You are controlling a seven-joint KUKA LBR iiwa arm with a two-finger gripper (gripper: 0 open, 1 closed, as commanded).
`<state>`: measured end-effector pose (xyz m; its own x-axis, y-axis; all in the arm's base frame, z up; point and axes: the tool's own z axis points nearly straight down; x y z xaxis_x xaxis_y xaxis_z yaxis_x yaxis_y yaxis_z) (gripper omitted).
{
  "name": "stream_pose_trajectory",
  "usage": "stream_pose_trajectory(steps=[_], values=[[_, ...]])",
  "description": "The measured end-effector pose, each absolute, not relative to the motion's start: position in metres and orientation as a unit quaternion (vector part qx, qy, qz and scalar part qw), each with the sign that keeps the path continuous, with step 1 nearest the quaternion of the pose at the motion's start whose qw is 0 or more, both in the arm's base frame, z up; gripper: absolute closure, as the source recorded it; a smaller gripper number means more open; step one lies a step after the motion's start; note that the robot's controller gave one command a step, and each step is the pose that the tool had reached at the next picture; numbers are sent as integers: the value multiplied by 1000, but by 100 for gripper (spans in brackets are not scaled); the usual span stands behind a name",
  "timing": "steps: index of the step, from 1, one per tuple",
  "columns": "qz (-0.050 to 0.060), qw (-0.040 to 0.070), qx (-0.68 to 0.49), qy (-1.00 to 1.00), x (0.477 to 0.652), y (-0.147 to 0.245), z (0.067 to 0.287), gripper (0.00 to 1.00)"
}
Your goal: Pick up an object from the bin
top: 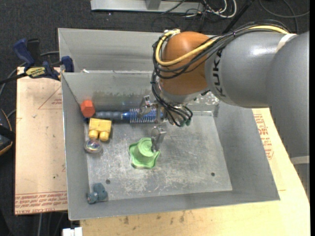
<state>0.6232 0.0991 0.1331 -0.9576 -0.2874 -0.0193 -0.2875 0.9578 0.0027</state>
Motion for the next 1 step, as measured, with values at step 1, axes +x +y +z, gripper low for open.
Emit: stream_pose_trajectory(steps=[1], values=[[1, 6, -117, 993, 645, 92, 187, 0]])
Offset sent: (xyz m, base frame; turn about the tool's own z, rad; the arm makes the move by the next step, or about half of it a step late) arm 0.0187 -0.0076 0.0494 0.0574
